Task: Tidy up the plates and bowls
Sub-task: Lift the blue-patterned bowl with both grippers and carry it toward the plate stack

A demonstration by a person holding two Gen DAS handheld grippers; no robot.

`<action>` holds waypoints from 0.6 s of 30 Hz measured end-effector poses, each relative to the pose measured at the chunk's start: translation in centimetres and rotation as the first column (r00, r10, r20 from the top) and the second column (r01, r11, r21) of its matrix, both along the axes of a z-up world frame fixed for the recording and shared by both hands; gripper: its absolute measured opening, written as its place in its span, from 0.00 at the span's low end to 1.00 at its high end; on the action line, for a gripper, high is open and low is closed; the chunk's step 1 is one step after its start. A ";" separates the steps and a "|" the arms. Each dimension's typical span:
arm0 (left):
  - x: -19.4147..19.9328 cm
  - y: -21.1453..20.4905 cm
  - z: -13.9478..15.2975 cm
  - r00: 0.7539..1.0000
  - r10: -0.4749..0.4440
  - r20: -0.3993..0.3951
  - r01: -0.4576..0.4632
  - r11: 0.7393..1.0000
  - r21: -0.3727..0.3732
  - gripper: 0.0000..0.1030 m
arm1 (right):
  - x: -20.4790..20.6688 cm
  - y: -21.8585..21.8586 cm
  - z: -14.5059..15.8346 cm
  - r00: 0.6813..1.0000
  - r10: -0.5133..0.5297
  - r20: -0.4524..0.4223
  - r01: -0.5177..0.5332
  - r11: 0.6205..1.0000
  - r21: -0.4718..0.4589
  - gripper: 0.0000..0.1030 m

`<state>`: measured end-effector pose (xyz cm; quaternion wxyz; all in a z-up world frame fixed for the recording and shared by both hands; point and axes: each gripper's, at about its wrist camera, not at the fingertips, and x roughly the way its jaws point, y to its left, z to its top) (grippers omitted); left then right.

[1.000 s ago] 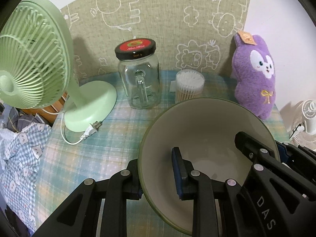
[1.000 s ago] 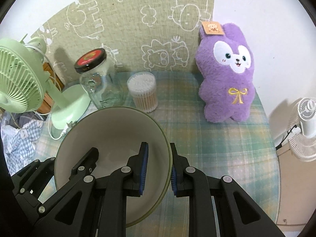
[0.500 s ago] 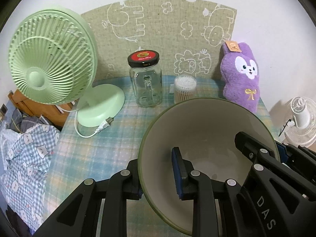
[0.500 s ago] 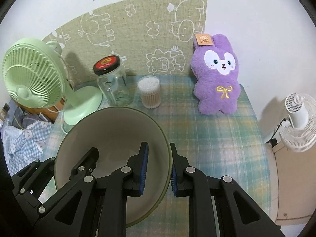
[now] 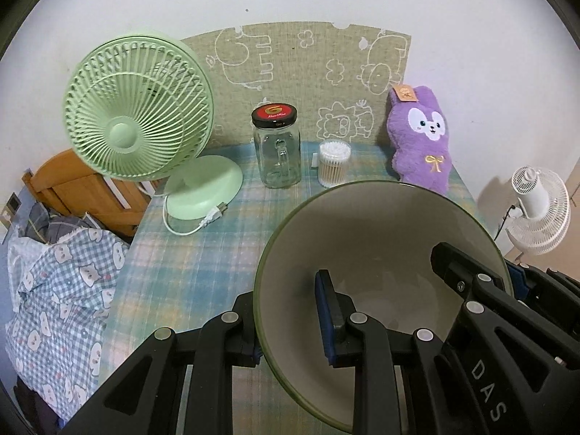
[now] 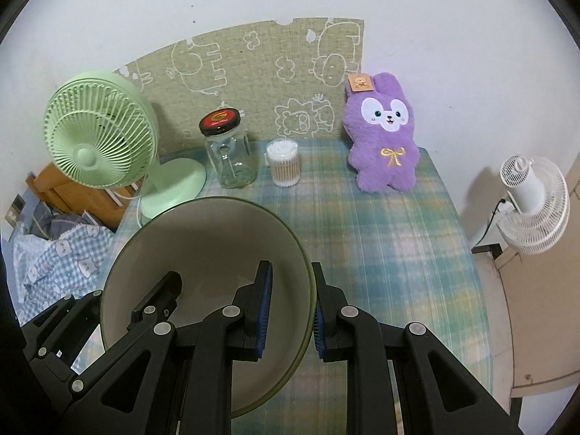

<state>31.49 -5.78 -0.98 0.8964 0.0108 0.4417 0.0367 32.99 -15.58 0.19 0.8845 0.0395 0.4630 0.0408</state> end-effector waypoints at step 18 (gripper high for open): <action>-8.4 0.7 -0.5 1.000 -0.022 -0.012 0.022 1.000 -0.019 0.22 | -9.2 1.0 0.1 1.000 -0.023 -0.012 0.022 1.000 -0.013 0.22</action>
